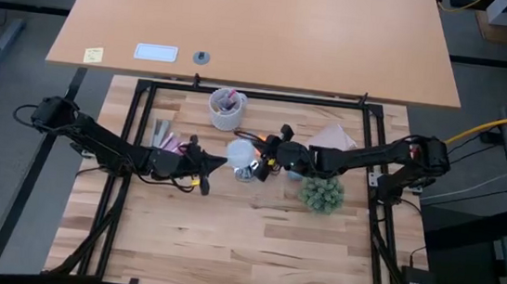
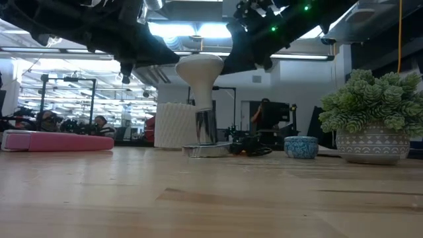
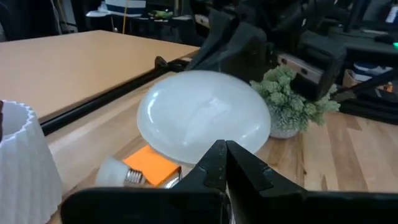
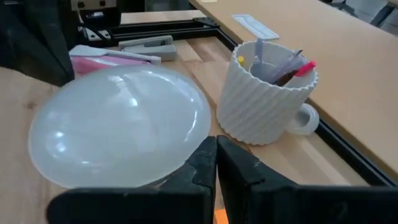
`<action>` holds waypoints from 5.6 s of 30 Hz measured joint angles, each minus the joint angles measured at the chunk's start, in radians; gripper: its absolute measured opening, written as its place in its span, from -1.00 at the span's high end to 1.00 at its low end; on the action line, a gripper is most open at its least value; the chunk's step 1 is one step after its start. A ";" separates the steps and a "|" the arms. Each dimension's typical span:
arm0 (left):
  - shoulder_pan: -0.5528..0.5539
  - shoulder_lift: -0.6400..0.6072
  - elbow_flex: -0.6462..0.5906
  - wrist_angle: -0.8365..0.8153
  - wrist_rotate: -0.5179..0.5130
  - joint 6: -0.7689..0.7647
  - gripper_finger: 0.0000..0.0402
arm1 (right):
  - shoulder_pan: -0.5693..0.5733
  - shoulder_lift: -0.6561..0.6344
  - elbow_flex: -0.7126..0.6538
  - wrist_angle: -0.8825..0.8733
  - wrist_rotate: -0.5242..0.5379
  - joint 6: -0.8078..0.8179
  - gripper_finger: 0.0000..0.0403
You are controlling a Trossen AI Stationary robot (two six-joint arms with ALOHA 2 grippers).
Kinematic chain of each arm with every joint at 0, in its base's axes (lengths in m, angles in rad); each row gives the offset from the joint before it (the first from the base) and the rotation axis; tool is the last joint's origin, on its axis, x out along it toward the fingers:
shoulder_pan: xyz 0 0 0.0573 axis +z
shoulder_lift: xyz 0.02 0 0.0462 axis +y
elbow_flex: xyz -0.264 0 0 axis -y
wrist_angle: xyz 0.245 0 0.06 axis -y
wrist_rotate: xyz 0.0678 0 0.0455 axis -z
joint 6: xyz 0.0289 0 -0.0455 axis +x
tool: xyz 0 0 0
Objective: Screw lightbulb
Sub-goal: Remove the light bulb from the silver lamp
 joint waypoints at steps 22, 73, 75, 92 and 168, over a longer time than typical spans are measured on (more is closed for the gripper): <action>-0.060 -0.066 0.004 0.142 -0.147 0.216 1.00 | -0.001 -0.024 0.001 0.030 -0.006 -0.089 0.91; -0.006 -0.071 0.003 -0.113 -0.061 -0.043 1.00 | 0.138 0.051 -0.001 0.073 -0.053 -0.027 0.91; -0.008 -0.071 0.003 -0.114 -0.061 -0.050 1.00 | 0.138 0.051 -0.001 0.068 -0.030 -0.023 0.91; -0.027 -0.069 0.008 -0.117 0.039 -0.088 1.00 | 0.121 0.056 0.000 0.036 0.199 -0.010 0.91; -0.798 -0.043 0.089 -0.344 0.523 -1.867 1.00 | -0.032 0.003 0.000 -0.028 -0.134 -0.068 0.91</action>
